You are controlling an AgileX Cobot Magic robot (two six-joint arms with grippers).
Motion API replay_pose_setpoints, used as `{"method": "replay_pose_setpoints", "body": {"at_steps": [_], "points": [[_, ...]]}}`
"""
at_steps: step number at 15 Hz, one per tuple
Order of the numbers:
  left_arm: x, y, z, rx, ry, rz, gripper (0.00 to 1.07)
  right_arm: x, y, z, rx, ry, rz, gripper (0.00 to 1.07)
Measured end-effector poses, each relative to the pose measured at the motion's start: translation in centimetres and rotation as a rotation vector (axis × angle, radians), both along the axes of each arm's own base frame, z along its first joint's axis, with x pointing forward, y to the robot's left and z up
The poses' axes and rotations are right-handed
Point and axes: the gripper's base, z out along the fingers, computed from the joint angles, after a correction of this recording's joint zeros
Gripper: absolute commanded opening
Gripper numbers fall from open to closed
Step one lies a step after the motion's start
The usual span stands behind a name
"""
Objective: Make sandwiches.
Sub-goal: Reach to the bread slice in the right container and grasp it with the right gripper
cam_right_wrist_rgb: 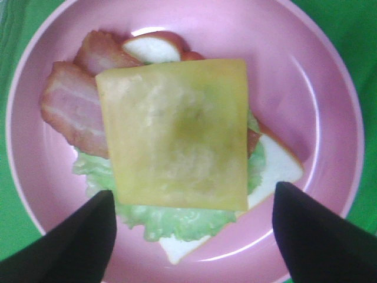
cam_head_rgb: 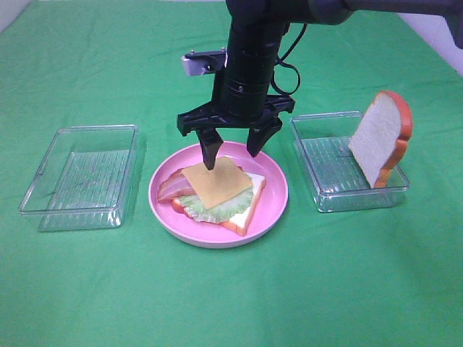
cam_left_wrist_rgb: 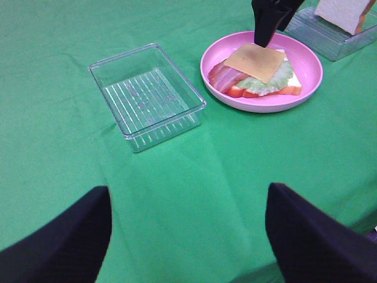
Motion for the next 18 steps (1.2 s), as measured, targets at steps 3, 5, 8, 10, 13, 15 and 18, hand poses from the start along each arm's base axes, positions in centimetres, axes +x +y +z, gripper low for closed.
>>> {"method": "replay_pose_setpoints", "body": {"at_steps": [3,5,8,10,13,15,18], "points": [[0.0,0.0,0.0,0.0,0.0,0.0,0.7,0.2,-0.9,0.4,-0.087,-0.032,0.006,0.71],[0.0,0.0,0.0,0.0,0.0,0.0,0.7,0.1,-1.8,2.9,-0.139,-0.094,0.023,0.71],[0.0,0.0,0.0,0.0,0.0,0.0,0.7,-0.1,-2.8,7.6,-0.156,-0.222,0.02,0.71],[0.0,0.0,0.0,0.0,0.0,0.0,0.7,-0.1,-4.1,10.2,-0.166,-0.298,-0.01,0.71],[0.0,0.0,0.0,0.0,0.0,0.0,0.7,2.0,-9.2,11.6,-0.161,-0.311,-0.154,0.71],[0.0,0.0,0.0,0.0,0.0,0.0,0.7,3.1,-11.8,11.6,-0.14,-0.289,-0.229,0.71],[0.0,0.0,0.0,0.0,0.0,0.0,0.7,4.9,-18.0,11.6,-0.113,-0.254,-0.387,0.71]]}}
